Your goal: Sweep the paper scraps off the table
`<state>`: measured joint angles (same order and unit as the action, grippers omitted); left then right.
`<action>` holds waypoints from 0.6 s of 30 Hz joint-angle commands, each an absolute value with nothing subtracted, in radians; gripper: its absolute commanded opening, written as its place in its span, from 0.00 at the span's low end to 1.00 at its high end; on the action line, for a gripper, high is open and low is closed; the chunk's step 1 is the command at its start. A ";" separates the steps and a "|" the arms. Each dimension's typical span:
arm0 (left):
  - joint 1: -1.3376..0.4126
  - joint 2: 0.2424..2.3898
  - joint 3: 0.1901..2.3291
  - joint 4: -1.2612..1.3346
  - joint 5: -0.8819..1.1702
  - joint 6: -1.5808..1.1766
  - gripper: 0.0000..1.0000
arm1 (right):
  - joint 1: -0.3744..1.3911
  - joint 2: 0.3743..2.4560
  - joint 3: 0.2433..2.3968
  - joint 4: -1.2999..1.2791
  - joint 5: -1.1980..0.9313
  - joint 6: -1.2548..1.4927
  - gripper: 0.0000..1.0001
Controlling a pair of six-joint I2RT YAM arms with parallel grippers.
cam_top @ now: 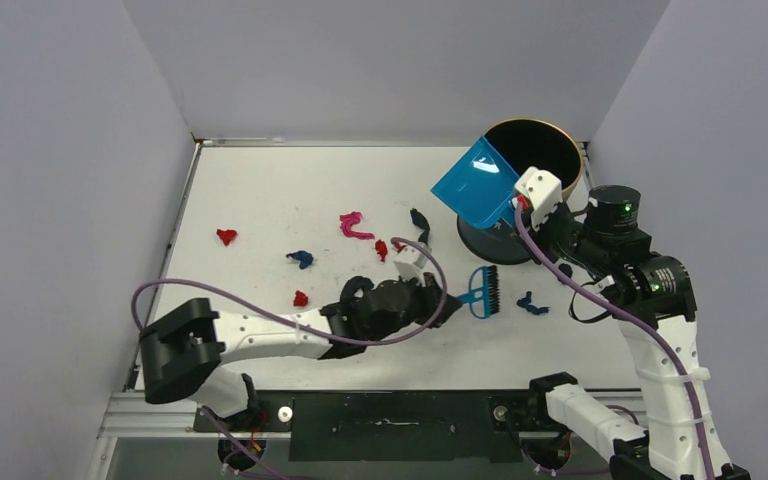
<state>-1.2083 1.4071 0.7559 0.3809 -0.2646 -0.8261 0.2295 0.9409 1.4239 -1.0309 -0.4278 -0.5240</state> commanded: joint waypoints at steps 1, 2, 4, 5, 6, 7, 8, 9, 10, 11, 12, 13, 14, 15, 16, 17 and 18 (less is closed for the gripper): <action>-1.274 1.603 0.982 0.577 -0.241 -0.824 0.00 | 0.225 0.921 1.442 -0.964 -0.418 -0.464 0.05; -1.284 1.648 1.030 0.576 -0.228 -0.823 0.00 | 0.225 0.920 1.439 -0.967 -0.427 -0.464 0.05; -1.295 1.757 1.125 0.572 -0.206 -0.831 0.00 | 0.225 0.918 1.430 -0.969 -0.434 -0.456 0.05; -1.296 1.799 1.165 0.579 -0.192 -0.846 0.00 | 0.225 0.920 1.429 -0.970 -0.435 -0.452 0.05; -1.296 1.846 1.221 0.593 -0.175 -0.863 0.00 | 0.224 0.921 1.430 -0.970 -0.436 -0.451 0.05; -1.296 1.889 1.268 0.606 -0.159 -0.883 0.00 | 0.224 0.922 1.429 -0.968 -0.435 -0.449 0.05; -1.298 1.937 1.317 0.609 -0.143 -0.900 0.00 | 0.225 0.921 1.427 -0.967 -0.436 -0.448 0.05; -1.300 1.986 1.372 0.605 -0.130 -0.915 0.00 | 0.224 0.919 1.426 -0.966 -0.436 -0.448 0.05; -1.303 2.027 1.430 0.594 -0.121 -0.934 0.00 | 0.225 0.919 1.424 -0.967 -0.436 -0.447 0.05; -1.305 2.073 1.479 0.580 -0.118 -0.958 0.00 | 0.225 0.917 1.421 -0.969 -0.436 -0.447 0.05; -1.307 2.113 1.529 0.560 -0.121 -0.990 0.00 | 0.223 0.916 1.421 -0.971 -0.437 -0.447 0.05; -1.307 2.152 1.570 0.542 -0.123 -1.028 0.00 | 0.223 0.916 1.419 -0.972 -0.438 -0.448 0.05; -1.307 2.189 1.615 0.521 -0.126 -1.065 0.00 | 0.223 0.915 1.419 -0.975 -0.441 -0.449 0.05; -1.307 2.222 1.656 0.496 -0.130 -1.117 0.00 | 0.223 0.915 1.417 -0.977 -0.445 -0.449 0.05; -1.307 2.255 1.693 0.478 -0.133 -1.152 0.00 | 0.222 0.913 1.416 -0.979 -0.446 -0.450 0.05; -1.306 2.285 1.728 0.454 -0.134 -1.184 0.00 | 0.223 0.912 1.416 -0.980 -0.448 -0.450 0.05; -1.305 2.309 1.755 0.439 -0.142 -1.214 0.00 | 0.222 0.911 1.415 -0.982 -0.450 -0.452 0.05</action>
<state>-1.3018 2.2299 1.6203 0.4896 -0.1440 -1.0458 0.2283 0.9314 1.4223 -1.0183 -0.4282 -0.4603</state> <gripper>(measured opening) 0.104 0.249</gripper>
